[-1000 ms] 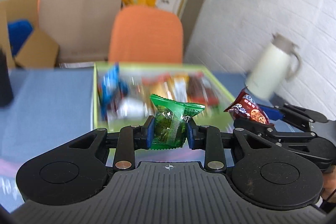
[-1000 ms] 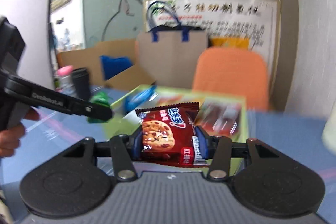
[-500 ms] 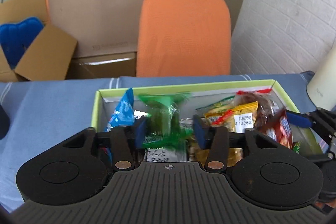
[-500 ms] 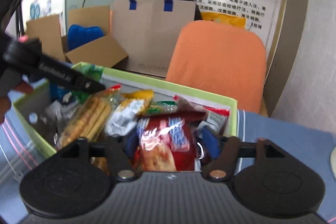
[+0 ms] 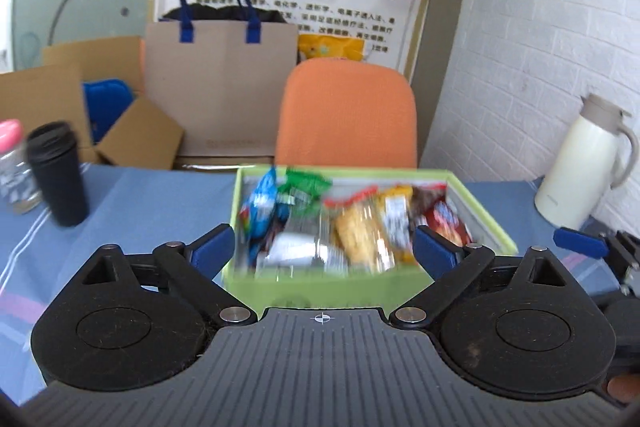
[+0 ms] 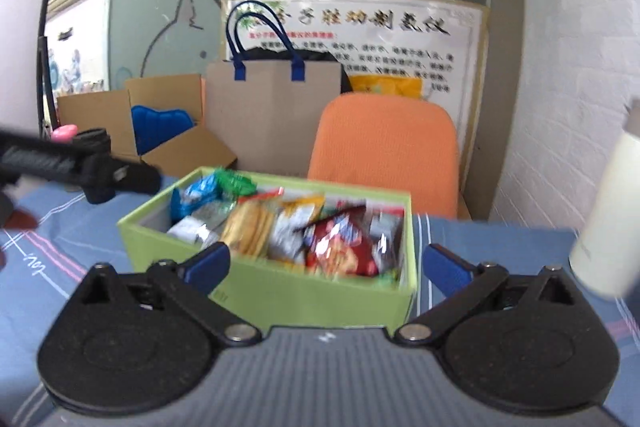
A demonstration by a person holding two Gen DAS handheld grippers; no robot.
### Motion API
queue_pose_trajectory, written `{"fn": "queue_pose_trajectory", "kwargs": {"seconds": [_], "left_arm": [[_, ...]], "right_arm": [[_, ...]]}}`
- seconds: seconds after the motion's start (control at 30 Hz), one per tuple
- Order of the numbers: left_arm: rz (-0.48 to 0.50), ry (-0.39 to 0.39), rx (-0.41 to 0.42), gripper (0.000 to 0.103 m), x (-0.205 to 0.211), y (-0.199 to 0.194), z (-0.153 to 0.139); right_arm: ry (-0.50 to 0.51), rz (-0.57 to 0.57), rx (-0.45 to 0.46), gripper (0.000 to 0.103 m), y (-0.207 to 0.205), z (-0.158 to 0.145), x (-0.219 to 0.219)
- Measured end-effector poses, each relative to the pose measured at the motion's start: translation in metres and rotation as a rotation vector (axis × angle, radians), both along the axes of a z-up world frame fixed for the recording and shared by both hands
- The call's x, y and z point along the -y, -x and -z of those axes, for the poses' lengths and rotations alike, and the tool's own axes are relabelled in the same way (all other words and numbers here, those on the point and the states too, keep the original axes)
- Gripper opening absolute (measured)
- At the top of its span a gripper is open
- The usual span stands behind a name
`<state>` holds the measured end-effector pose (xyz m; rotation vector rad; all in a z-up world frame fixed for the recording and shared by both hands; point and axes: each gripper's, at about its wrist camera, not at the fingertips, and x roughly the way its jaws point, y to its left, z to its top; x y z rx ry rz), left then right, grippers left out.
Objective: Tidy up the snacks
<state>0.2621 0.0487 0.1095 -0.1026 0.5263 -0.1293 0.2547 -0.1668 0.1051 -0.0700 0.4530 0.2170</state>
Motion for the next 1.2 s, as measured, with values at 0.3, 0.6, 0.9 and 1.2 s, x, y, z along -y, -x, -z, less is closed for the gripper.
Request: {"fn": "queue_pose_trajectory", "kwargs": {"seconds": [0.3,0.6,0.9,1.2], "left_arm": [[-0.037,0.032,-0.086,0.088,0.012,0.102,0.048],[-0.042,-0.010,-0.146,0.082,0.023,0.156,0.068],[-0.024,-0.040,-0.094,0.081,0.037,0.213,0.072],[0.005,-0.034,-0.066,0.071,0.043,0.254,0.065]], "right_arm": [[-0.119,0.314,-0.045,0.103,0.106,0.034,-0.003],[-0.179,0.369,-0.107,0.103,0.168,0.036,0.022],[-0.172,0.329,-0.136,0.103,0.217,0.047,0.030],[-0.164,0.322,-0.086,0.103,0.250,0.039,0.029]]}}
